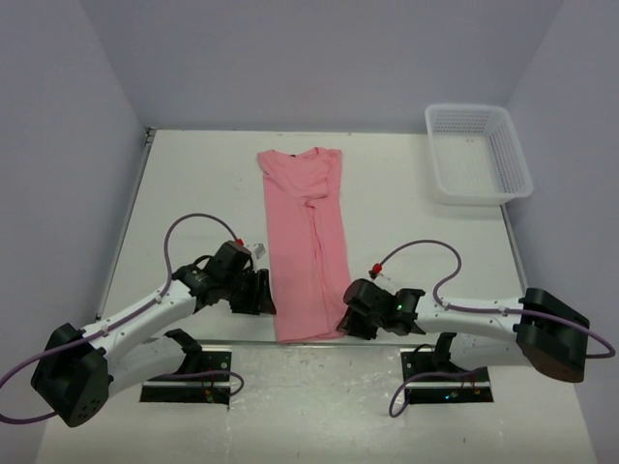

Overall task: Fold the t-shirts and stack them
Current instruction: Grab the bottom of the folded rectangular tshirt with both arms

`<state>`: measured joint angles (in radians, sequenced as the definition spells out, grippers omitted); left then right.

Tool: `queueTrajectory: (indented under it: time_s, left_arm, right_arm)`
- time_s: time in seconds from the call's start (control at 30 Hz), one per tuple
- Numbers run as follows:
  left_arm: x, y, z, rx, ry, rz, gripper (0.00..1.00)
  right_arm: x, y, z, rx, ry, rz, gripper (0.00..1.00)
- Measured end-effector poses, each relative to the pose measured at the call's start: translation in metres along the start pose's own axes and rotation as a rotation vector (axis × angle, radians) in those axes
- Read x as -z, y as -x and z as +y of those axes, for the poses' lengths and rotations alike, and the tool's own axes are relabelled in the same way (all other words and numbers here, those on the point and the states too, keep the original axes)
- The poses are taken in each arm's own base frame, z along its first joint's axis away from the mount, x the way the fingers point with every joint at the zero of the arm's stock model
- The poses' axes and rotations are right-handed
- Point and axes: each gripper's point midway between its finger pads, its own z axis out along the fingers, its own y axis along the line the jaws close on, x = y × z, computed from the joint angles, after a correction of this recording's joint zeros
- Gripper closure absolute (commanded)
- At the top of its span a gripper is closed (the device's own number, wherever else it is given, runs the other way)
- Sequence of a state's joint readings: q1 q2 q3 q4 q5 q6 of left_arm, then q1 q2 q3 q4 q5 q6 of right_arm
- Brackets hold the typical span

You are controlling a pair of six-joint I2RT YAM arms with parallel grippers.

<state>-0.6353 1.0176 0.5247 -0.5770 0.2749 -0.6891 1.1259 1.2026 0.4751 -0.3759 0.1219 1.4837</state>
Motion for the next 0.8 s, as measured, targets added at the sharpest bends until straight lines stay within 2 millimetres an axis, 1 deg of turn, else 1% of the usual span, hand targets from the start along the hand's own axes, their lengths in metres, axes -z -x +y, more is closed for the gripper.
queueTrajectory:
  time_s: [0.4, 0.57, 0.77, 0.8]
  left_arm:
    - [0.000, -0.002, 0.000, -0.001, -0.002, 0.009, 0.47]
    - [0.000, -0.004, -0.001, -0.005, -0.002, 0.014, 0.47]
    - [0.000, -0.004, -0.001, -0.006, -0.002, 0.015, 0.47]
    - [0.000, -0.004, -0.001, -0.006, -0.001, 0.016, 0.47]
  right_arm:
    - [0.004, 0.004, -0.011, -0.068, -0.012, -0.026, 0.66]
    - [0.006, 0.005, -0.016, -0.090, -0.027, -0.032, 0.71]
    - [0.007, 0.007, -0.025, -0.111, -0.039, -0.044, 0.80]
    - [0.007, 0.007, -0.026, -0.114, -0.040, -0.044, 0.81]
